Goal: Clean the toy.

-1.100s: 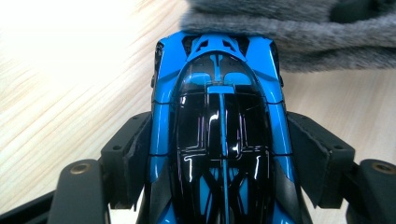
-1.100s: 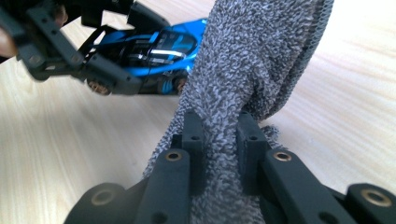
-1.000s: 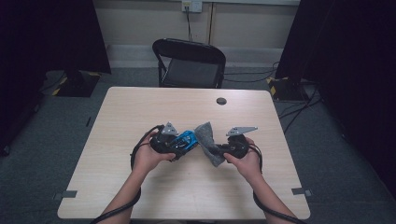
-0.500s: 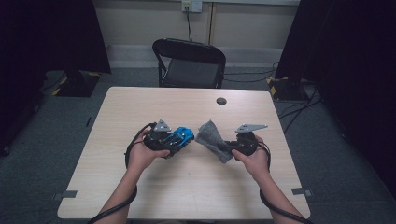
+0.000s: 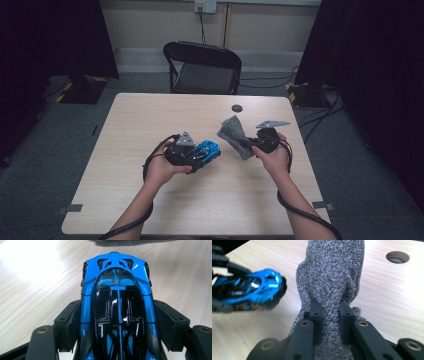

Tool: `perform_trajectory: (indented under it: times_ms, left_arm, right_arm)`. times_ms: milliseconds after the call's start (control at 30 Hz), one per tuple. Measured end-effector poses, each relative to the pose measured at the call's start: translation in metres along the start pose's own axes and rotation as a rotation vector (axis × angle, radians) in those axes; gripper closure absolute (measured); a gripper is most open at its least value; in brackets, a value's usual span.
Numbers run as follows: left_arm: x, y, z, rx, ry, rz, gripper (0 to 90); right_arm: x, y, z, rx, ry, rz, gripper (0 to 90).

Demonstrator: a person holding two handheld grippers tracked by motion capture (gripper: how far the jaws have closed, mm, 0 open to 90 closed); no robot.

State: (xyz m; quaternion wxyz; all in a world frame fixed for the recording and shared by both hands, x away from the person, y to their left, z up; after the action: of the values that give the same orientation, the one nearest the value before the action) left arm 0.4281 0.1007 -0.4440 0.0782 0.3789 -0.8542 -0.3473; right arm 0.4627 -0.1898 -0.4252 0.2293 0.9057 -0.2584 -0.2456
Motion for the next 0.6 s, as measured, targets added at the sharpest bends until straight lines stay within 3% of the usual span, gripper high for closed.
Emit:
perform_trajectory:
  times_ms: [367, 600]
  left_arm:
    - [0.020, -0.002, -0.009, 0.010, -0.058, 0.049, 28.1]
    - [0.023, -0.003, -0.009, 0.016, -0.066, 0.062, 28.1]
  right_arm:
    - [-0.003, -0.011, -0.012, 0.003, 0.006, 0.006, 76.8]
    - [-0.012, -0.020, -0.011, -0.021, 0.038, -0.043, 76.8]
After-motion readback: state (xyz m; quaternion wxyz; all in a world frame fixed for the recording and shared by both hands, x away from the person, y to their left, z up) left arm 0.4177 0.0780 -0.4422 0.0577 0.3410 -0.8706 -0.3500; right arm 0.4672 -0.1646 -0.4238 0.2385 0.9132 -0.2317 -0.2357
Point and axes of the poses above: each handheld gripper's, and its own axes: y roughly backward along the jaws, z roughly out of its underside, x roughly to its right, the point moved 1 cm from there along -y, roughly forward along the jaws, and after that the axes turned 15 degrees about -z, right-handed, at the moved point
